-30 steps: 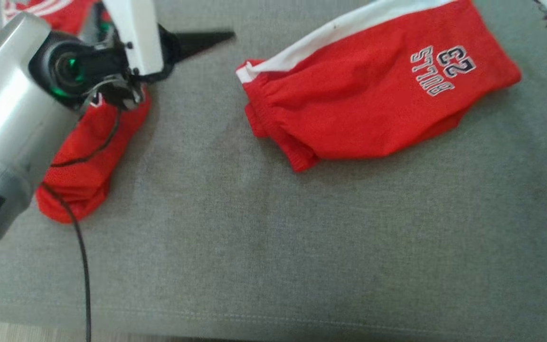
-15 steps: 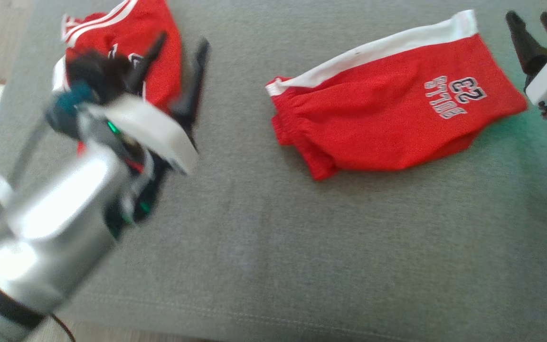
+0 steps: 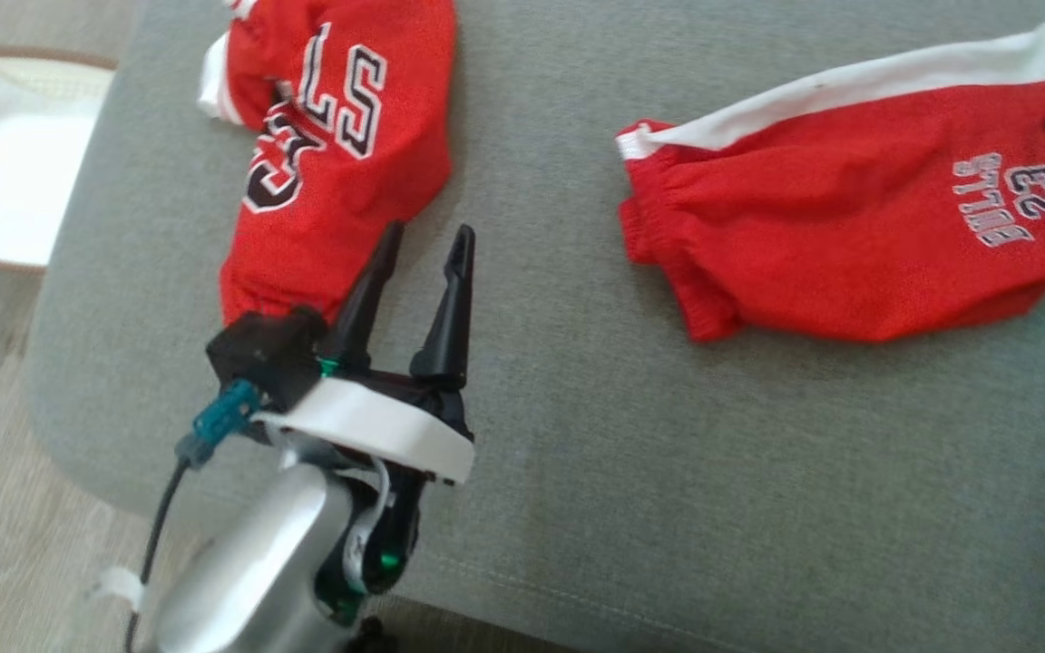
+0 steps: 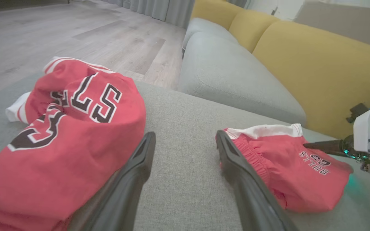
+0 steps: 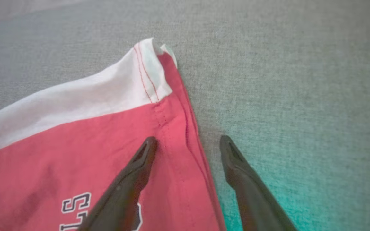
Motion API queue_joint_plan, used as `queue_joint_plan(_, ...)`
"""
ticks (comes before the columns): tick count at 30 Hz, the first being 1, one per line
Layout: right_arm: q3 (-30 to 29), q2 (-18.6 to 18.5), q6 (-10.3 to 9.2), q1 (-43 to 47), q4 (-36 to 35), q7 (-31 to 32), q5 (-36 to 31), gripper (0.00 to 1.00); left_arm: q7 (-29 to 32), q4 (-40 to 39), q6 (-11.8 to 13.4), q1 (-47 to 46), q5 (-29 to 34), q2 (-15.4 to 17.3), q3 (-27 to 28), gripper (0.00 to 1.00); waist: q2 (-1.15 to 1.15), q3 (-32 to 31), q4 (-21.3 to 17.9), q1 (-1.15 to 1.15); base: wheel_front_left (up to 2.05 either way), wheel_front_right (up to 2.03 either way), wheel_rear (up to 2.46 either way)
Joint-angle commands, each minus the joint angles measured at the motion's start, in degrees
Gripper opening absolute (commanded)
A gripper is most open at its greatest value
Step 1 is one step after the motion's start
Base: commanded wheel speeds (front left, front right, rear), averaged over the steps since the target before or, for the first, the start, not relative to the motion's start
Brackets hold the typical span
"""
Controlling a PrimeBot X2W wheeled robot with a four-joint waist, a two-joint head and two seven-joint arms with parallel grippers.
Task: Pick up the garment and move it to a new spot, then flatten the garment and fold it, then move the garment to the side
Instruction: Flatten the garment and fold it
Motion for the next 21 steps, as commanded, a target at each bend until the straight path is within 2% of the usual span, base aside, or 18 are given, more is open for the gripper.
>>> queue_joint_plan(1,0.56,-0.45,0.43,1.53,0.51,3.43,0.99,1.00,-0.44,-2.11,-1.00,-0.75,1.49,-0.24,3.35,1.00,0.00,0.16,0.98,0.00,0.00,0.00,0.00)
queue_joint_plan(4,0.78,0.31,0.43,2.03,1.64,12.41,2.78,1.00,-0.44,-2.05,-3.43,2.12,4.90,-3.16,6.49,1.00,0.00,-0.05,1.55,0.00,0.00,0.00,0.00)
queue_joint_plan(6,0.85,0.63,0.43,2.07,0.77,14.50,3.27,1.00,-0.44,-1.82,-4.96,3.72,6.86,-4.99,8.50,1.00,0.00,-0.31,1.71,0.00,0.00,0.00,0.00)
queue_joint_plan(7,0.90,0.87,0.43,2.19,0.32,14.30,3.26,0.69,-0.44,-1.58,-5.71,4.39,7.88,-5.75,9.35,1.00,0.00,-0.51,1.71,0.00,0.00,0.00,0.00)
queue_joint_plan(8,1.18,1.00,0.43,2.36,-0.22,13.63,2.90,0.31,-0.44,-1.16,-6.37,5.00,8.93,-6.34,10.03,1.00,0.00,-0.73,1.63,0.00,0.00,0.00,0.00)
queue_joint_plan(9,1.31,1.04,0.43,2.56,-0.49,12.31,2.56,0.00,-0.44,-0.79,-6.98,5.48,9.90,-6.90,10.71,1.00,0.00,-1.02,1.49,0.00,0.00,0.00,0.00)
queue_joint_plan(15,-0.22,1.74,0.43,3.95,-3.08,3.04,3.03,0.00,-0.44,0.94,-9.86,7.44,15.18,-8.95,14.53,1.00,0.00,-3.42,-1.29,0.00,0.00,0.00,0.00)
queue_joint_plan(21,-0.52,0.72,0.43,6.02,-5.31,-3.84,2.73,0.00,-0.44,2.56,-11.99,10.06,19.52,-9.70,19.50,1.00,0.00,-7.60,-7.06,0.00,0.00,0.00,0.00)
